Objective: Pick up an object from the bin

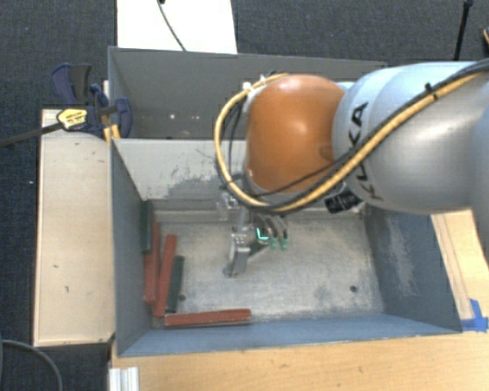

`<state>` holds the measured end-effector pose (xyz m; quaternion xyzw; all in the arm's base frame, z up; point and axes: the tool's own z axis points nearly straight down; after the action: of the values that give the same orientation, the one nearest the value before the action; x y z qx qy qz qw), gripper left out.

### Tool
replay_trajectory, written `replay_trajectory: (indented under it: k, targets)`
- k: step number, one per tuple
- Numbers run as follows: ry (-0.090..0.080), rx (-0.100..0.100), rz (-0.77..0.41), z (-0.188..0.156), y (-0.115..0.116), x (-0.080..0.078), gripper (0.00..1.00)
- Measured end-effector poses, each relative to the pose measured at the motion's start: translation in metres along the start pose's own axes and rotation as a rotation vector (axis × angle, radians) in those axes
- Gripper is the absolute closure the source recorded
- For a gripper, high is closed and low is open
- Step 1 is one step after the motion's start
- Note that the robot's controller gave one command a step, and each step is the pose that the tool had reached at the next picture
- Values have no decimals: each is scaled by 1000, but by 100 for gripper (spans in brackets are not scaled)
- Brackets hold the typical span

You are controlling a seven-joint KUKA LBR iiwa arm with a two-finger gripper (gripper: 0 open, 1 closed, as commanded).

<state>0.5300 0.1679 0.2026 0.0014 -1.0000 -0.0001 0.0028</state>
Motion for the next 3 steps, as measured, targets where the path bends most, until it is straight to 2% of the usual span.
replay_trajectory:
  k: [1,2,3]
  targets:
    - [-1,1,-61,115,-79,-27,0]
    - [-8,-1,-61,110,-76,-28,100]
    - [-7,-1,-57,110,-76,-28,0]
